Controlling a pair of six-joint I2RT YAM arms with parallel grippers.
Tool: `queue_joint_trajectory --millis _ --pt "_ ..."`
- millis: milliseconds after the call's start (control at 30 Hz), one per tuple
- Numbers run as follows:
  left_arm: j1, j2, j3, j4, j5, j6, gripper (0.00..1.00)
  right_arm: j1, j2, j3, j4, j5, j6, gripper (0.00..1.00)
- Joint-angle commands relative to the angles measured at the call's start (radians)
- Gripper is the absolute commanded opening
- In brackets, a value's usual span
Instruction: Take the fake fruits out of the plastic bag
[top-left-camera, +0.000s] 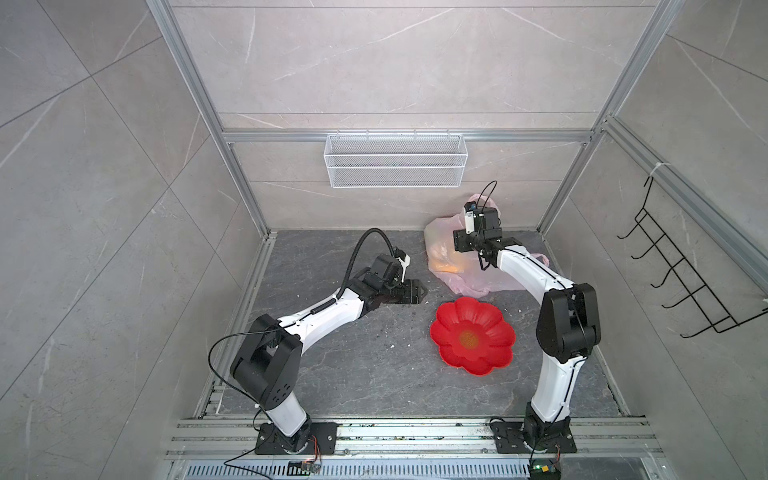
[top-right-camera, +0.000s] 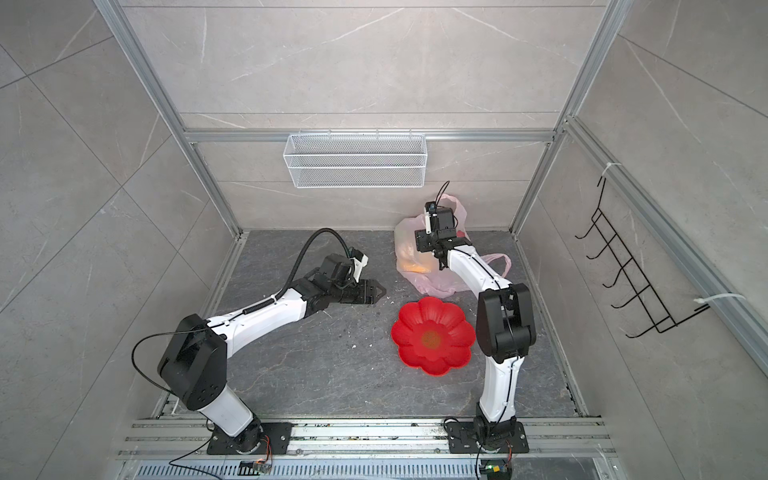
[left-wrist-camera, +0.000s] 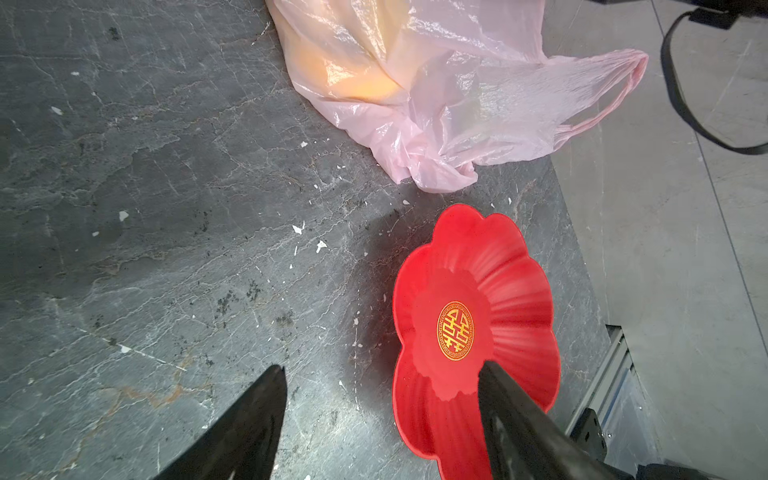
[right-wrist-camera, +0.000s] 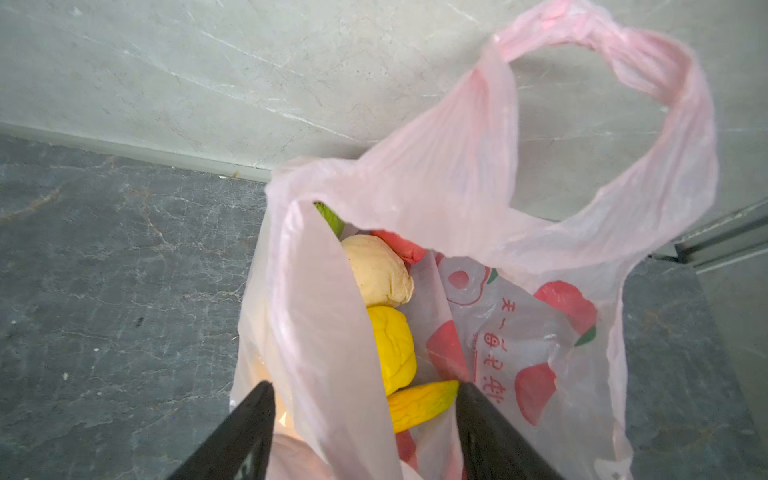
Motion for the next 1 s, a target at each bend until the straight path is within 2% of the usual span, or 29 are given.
queue_joint_trajectory --millis 0,200,367,500,633,767,967 --pt "0.004 -0.027 -0.008 0.012 -0.011 0.015 0.74 0.001 0.045 0.078 -0.043 -0.033 -0.025 0.60" --pt "0.004 -0.023 -0.011 0.016 -0.025 0.014 0.73 0.001 0.075 0.134 -0.063 -0.108 -0.025 0.37" --pt "0.003 -0.037 -0.033 0.012 -0.047 0.012 0.72 0.003 0.094 0.185 -0.094 -0.276 -0.003 0.25" --pt "0.004 -0.058 -0.060 -0.020 -0.094 0.010 0.71 0.029 0.121 0.240 -0.135 -0.310 0.000 0.05" --pt "0.004 -0.107 -0.109 -0.030 -0.128 0.001 0.71 0.078 0.146 0.289 -0.183 -0.305 -0.020 0.00" --pt "0.014 -0.170 -0.159 -0.067 -0.189 -0.018 0.71 0.143 0.158 0.326 -0.210 -0.304 -0.020 0.00" --pt "0.078 -0.295 -0.307 -0.070 -0.261 -0.120 0.71 0.257 0.189 0.379 -0.249 -0.320 -0.022 0.00"
